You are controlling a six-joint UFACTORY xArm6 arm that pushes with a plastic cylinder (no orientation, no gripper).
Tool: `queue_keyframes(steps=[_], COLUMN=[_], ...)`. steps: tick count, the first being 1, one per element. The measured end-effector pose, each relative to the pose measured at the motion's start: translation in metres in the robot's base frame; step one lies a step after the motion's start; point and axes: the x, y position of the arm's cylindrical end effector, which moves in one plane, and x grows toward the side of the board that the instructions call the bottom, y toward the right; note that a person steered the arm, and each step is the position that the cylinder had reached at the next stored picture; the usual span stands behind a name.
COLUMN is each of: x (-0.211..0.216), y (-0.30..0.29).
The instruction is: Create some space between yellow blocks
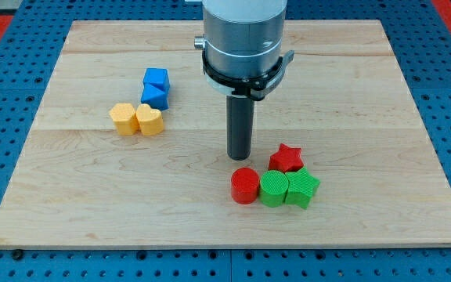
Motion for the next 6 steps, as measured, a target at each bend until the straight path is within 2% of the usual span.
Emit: queue_keyframes(steps=[1,4,5,6], x=[-0.002,0.0,-0.022,-0.07], y=[0.001,-0.078,-0.146,-0.158])
